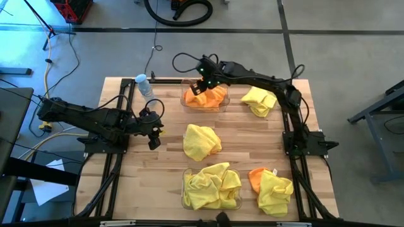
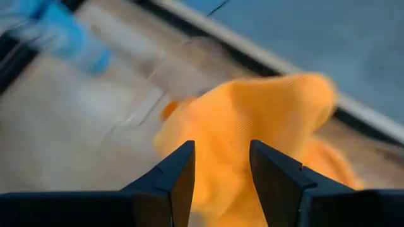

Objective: Sort microfiber towel by color & place in baskets
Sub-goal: Put the orange microfiber towel into the top transparent bin

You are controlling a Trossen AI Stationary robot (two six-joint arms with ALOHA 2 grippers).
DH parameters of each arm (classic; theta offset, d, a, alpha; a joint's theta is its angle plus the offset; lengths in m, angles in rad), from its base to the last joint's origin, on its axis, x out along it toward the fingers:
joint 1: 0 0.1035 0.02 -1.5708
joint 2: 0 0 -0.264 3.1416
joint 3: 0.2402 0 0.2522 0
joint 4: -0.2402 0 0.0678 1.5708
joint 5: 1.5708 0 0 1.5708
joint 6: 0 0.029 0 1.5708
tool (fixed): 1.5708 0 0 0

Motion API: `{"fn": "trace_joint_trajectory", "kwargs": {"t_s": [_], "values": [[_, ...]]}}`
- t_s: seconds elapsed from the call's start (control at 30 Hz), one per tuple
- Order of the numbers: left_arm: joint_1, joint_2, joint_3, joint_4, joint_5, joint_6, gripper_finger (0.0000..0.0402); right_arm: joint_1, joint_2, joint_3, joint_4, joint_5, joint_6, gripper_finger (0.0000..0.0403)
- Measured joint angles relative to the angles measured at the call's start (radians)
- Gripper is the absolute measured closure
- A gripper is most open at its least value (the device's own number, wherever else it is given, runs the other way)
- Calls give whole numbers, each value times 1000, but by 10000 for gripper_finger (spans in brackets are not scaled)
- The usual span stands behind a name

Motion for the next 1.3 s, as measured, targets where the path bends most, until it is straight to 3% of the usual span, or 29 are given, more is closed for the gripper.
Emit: {"fn": "trace_joint_trajectory", "kwargs": {"t_s": [0.27,0.67,0.9,1.1,1.3], "values": [[0,0,0,1,0,0,273,-30,136,-1,72,36,91,258],[0,0,0,0,0,1,273,-31,293,-3,33,-117,186,258],[0,0,0,0,0,1,273,-37,276,-2,17,-148,186,258],[0,0,0,-1,0,2,273,-37,185,-2,-18,-162,180,258],[0,0,0,-1,0,3,273,-28,92,-2,-19,-82,162,258]]}}
